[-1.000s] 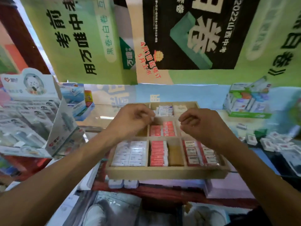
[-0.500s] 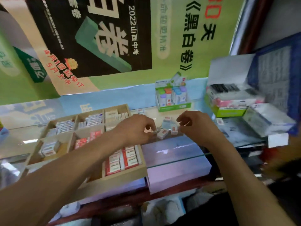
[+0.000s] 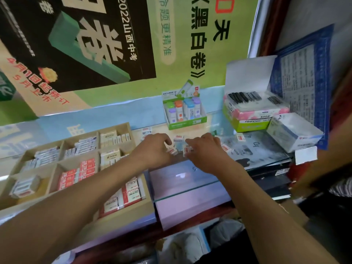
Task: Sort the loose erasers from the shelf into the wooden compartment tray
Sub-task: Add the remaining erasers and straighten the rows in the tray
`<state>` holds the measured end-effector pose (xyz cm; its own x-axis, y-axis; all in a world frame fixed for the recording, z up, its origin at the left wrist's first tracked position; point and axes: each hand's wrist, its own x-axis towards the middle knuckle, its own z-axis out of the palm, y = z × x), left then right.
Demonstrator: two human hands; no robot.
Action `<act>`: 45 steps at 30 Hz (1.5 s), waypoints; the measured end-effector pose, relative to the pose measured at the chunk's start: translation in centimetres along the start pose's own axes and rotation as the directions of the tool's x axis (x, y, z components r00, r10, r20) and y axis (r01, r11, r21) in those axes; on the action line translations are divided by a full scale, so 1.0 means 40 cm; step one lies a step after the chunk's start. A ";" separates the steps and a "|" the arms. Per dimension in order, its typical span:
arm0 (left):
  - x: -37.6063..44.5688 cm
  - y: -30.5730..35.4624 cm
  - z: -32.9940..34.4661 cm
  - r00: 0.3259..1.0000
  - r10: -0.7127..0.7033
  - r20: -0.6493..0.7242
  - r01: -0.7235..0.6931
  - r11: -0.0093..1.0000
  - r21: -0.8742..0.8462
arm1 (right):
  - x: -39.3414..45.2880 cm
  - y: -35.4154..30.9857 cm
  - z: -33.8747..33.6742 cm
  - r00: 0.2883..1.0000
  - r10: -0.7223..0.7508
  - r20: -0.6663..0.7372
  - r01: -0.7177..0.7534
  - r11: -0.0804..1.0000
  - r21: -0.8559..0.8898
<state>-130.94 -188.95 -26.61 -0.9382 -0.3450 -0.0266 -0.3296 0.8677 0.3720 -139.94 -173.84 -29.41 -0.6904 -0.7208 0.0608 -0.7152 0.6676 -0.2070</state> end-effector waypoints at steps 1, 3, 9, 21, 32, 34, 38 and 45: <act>-0.009 -0.003 -0.008 0.999 -0.004 -0.038 0.002 0.999 -0.040 | 0.004 -0.008 0.005 1.000 0.000 0.005 0.000 1.000 -0.031; -0.039 -0.011 -0.021 0.994 0.011 -0.111 -0.023 0.994 -0.105 | 0.008 -0.021 0.011 1.000 -0.012 -0.017 0.011 0.998 -0.060; -0.139 -0.064 -0.057 0.978 0.007 -0.209 -0.082 0.932 -0.353 | -0.014 -0.060 -0.004 0.996 -0.057 -0.065 0.081 0.877 0.474; -0.307 -0.137 -0.123 0.901 0.091 -0.424 -0.248 0.910 -0.332 | -0.089 -0.238 -0.082 0.957 -0.286 0.047 0.082 0.423 0.902; -0.414 -0.245 -0.158 0.860 0.142 -0.490 -0.289 0.927 -0.239 | -0.097 -0.386 -0.064 0.951 -0.284 0.119 0.020 0.442 0.897; -0.431 -0.273 -0.155 0.866 0.140 -0.480 -0.285 0.927 -0.242 | -0.098 -0.414 -0.059 0.950 -0.288 0.116 0.034 0.469 0.882; -0.476 -0.351 -0.166 0.846 0.043 -0.532 -0.194 0.954 -0.230 | -0.087 -0.473 -0.040 0.954 -0.282 0.100 0.068 0.531 0.845; -0.554 -0.544 -0.170 0.734 -0.366 -0.573 0.208 0.923 -0.323 | -0.029 -0.636 -0.030 0.926 -0.372 0.061 0.207 0.637 0.742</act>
<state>-102.26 -202.63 -27.80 -0.5077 -0.7752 0.3759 -0.4654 0.6139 0.6376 -121.06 -189.77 -23.04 -0.3668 -0.9273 0.0741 -0.5185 0.1376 -0.8439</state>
